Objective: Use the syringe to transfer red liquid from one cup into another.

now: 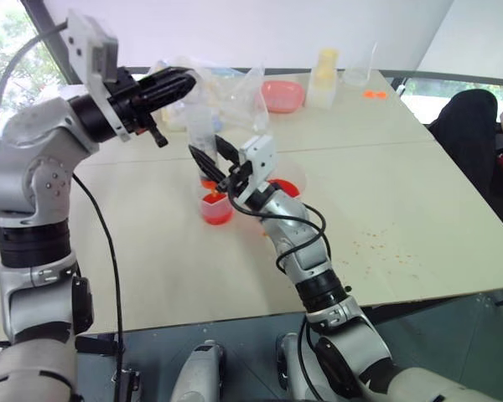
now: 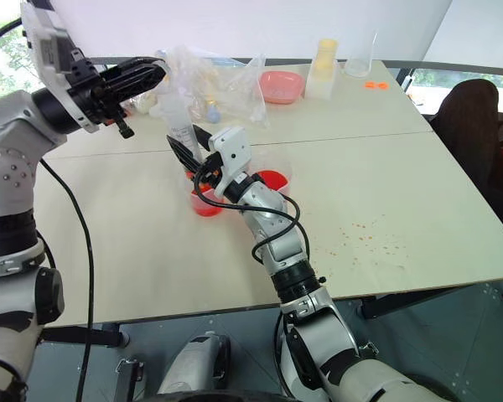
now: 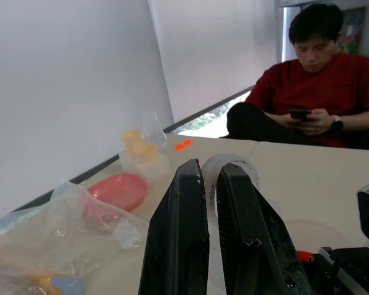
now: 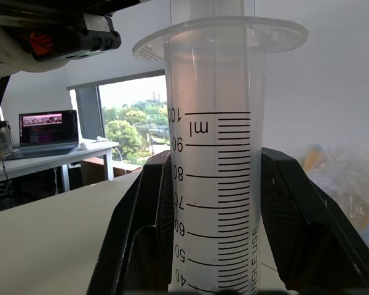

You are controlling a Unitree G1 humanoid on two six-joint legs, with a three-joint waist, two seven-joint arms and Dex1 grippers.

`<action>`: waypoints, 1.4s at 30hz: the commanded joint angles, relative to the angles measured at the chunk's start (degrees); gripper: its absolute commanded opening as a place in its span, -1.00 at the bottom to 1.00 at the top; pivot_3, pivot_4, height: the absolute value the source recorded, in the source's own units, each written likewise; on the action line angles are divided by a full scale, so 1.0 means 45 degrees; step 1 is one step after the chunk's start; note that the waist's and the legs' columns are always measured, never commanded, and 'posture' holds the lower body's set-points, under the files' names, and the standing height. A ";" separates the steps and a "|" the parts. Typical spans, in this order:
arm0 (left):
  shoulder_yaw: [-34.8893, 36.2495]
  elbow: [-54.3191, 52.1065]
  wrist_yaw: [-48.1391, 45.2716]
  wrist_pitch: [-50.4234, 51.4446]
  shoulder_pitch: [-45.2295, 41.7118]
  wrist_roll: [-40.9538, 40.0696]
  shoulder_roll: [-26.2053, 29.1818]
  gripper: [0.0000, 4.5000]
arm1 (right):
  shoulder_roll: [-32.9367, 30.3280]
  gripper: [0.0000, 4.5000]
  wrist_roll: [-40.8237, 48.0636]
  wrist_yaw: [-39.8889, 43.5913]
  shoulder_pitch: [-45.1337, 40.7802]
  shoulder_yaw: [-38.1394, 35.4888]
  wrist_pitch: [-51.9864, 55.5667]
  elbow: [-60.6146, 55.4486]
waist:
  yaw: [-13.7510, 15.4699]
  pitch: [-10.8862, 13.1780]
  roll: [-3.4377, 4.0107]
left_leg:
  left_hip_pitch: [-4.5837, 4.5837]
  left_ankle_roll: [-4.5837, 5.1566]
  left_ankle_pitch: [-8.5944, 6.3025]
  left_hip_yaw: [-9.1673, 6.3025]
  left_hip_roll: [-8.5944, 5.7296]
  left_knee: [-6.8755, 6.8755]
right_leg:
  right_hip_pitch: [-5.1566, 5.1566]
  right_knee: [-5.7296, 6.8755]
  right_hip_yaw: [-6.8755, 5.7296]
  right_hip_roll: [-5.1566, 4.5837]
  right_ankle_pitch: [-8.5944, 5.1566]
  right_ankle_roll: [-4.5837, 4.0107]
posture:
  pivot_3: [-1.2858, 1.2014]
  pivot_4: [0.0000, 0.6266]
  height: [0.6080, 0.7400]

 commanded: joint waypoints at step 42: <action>0.2149 -0.3215 0.0092 0.2576 0.4368 -0.3544 0.1972 0.99 | -0.1332 -0.37 0.4234 -0.1348 -0.2472 -0.3285 0.6054 -0.3897 | 0.0171 0.0003 -0.0011 | -0.0018 -0.0002 0.0000 -0.0042 0.0036 0.0002 | -0.0015 -0.0005 0.0003 -0.0027 0.0003 -0.0007 | 0.03 -0.52 1.00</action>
